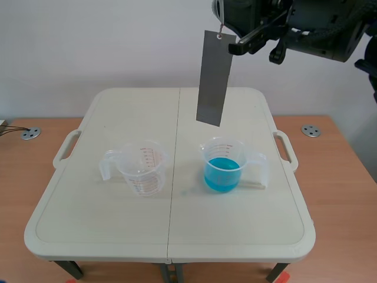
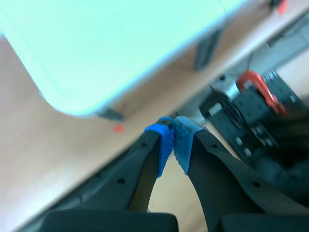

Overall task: Hold the metal plate by the orange handle, dip it into the blue solution, take it out and point at it, then put the plate back in the beaker on the left.
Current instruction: 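Move the plate over the blue solution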

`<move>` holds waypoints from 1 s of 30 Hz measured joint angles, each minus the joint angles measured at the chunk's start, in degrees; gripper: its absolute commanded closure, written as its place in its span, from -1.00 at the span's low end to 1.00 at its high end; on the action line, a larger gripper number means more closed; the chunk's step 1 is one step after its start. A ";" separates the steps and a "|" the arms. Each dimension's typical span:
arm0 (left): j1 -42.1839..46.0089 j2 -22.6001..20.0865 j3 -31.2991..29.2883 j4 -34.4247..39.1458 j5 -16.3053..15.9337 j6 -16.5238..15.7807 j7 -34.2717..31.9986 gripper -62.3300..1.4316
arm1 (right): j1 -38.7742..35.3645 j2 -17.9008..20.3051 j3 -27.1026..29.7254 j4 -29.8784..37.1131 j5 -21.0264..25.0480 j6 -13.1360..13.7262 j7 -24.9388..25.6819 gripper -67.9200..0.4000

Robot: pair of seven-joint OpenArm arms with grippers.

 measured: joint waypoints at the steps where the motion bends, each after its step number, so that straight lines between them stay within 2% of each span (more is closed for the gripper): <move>1: -1.81 -0.02 0.00 0.00 -0.02 0.00 -0.02 0.92 | -0.24 0.37 0.55 0.00 0.83 0.04 0.00 0.95; 7: -13.46 -0.04 0.90 -0.02 0.04 -0.20 0.44 0.92 | -2.97 1.14 4.26 0.00 2.36 0.22 -0.04 0.95; 10: -19.87 -0.02 3.08 -0.13 2.71 -0.17 0.74 0.92 | -4.48 1.11 5.57 0.07 2.36 0.22 -0.63 0.95; 13: -26.91 -0.02 6.95 -1.44 3.23 -0.22 3.50 0.92 | -5.33 1.11 6.54 0.39 2.36 0.20 -0.92 0.95; 17: -36.83 -0.02 13.57 -5.88 5.81 -0.39 5.55 0.92 | -5.31 1.11 6.84 0.63 2.36 0.20 -1.38 0.95; 30: -63.12 0.04 32.02 -25.86 5.79 -0.46 6.32 0.92 | -5.31 1.11 6.84 0.63 2.36 0.20 -1.97 0.95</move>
